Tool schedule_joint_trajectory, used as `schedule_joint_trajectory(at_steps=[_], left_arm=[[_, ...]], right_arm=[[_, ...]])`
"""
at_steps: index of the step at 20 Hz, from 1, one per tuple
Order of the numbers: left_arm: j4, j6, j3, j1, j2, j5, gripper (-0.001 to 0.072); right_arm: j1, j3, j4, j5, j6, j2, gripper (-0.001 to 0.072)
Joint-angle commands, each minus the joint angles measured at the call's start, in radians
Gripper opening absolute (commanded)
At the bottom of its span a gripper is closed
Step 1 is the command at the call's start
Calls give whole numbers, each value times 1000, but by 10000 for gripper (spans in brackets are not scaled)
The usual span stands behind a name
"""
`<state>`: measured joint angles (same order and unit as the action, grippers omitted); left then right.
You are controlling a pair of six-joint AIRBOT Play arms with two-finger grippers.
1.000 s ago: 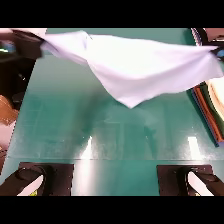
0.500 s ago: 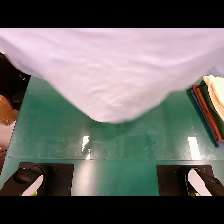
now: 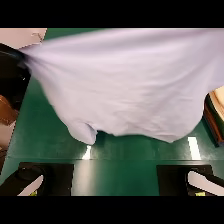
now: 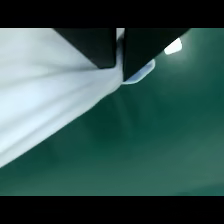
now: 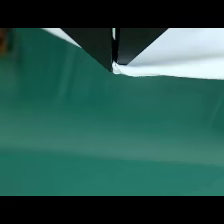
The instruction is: Fold the shirts.
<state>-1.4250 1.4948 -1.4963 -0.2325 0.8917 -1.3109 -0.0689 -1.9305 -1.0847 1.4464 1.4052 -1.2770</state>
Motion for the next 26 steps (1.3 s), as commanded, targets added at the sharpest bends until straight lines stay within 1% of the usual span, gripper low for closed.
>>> schedule_joint_trajectory(at_steps=[1,2,4,6,7,8,9,10,11,12,14,15,16,17,18,19,21,24,26], left_arm=[[-16,-11,239,1,174,191,31],[-27,-10,280,1,243,286,31],[-67,-9,286,6,391,426,31],[-60,20,278,34,495,513,32],[-60,54,262,56,538,527,33],[-54,81,245,82,569,521,148],[-37,99,230,106,584,515,415],[-10,103,218,133,586,502,460],[11,102,201,159,586,468,460],[32,81,177,191,586,401,460],[109,-16,157,257,574,249,460],[179,-83,159,294,573,167,460],[257,-148,176,325,572,110,460],[330,-195,208,354,572,78,460],[375,-217,251,375,572,73,460],[384,-221,293,386,572,82,460],[373,-220,378,393,572,143,460],[384,-225,454,392,573,236,460],[414,-253,483,392,573,245,460]], right_arm=[[136,103,-60,-13,26,-221,14],[161,105,-70,-34,26,-291,14],[187,105,-68,-103,26,-393,14],[197,105,-66,-152,26,-448,15],[197,104,-65,-170,26,-464,15],[193,103,-52,-186,26,-472,47],[183,103,-31,-194,26,-472,241],[165,103,3,-194,26,-467,425],[143,103,55,-182,20,-458,435],[119,104,111,-157,-5,-446,435],[63,105,212,-45,-57,-415,433],[39,116,232,6,-65,-396,433],[25,149,229,35,-73,-367,432],[15,199,228,38,-90,-332,433],[2,262,229,36,-91,-291,433],[-6,329,229,26,-99,-248,433],[-7,440,229,-4,-113,-175,433],[-6,547,229,-41,-116,-105,432],[-6,593,229,-54,-116,-80,432]])
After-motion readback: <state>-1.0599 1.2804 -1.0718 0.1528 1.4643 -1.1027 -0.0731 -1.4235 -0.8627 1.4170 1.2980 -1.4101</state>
